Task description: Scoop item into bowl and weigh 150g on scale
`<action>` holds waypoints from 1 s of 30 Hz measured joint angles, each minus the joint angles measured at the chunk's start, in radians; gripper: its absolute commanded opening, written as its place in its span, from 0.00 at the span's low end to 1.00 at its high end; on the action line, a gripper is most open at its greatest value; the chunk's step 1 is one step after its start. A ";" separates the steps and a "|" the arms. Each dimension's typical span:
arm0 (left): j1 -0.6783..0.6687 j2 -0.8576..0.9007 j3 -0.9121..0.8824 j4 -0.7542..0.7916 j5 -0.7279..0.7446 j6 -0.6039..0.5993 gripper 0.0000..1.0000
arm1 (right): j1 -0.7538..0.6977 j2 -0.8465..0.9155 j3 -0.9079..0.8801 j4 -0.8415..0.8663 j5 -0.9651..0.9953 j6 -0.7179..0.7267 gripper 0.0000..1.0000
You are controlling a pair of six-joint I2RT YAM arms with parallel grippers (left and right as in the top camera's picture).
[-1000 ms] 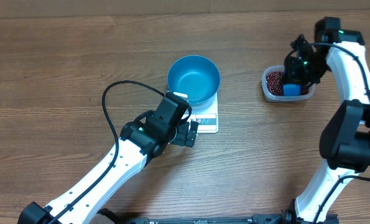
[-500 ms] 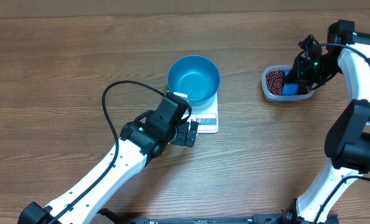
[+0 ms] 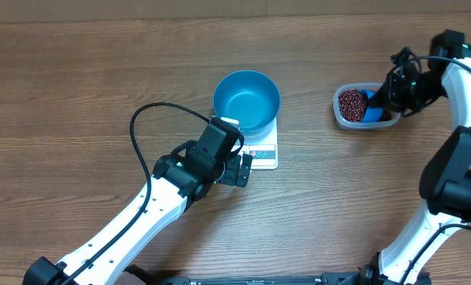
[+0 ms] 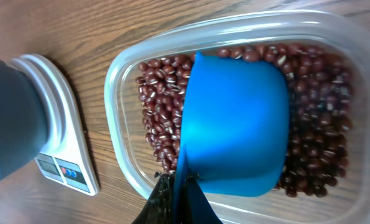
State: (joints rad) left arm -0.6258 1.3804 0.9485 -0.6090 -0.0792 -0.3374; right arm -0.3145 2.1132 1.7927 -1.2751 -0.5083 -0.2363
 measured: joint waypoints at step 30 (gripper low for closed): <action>0.000 0.000 0.000 0.000 0.000 0.000 1.00 | -0.028 -0.022 -0.101 0.105 -0.117 0.020 0.04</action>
State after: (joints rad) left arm -0.6258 1.3804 0.9485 -0.6090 -0.0792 -0.3374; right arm -0.3428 2.0914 1.6913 -1.1706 -0.6250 -0.2165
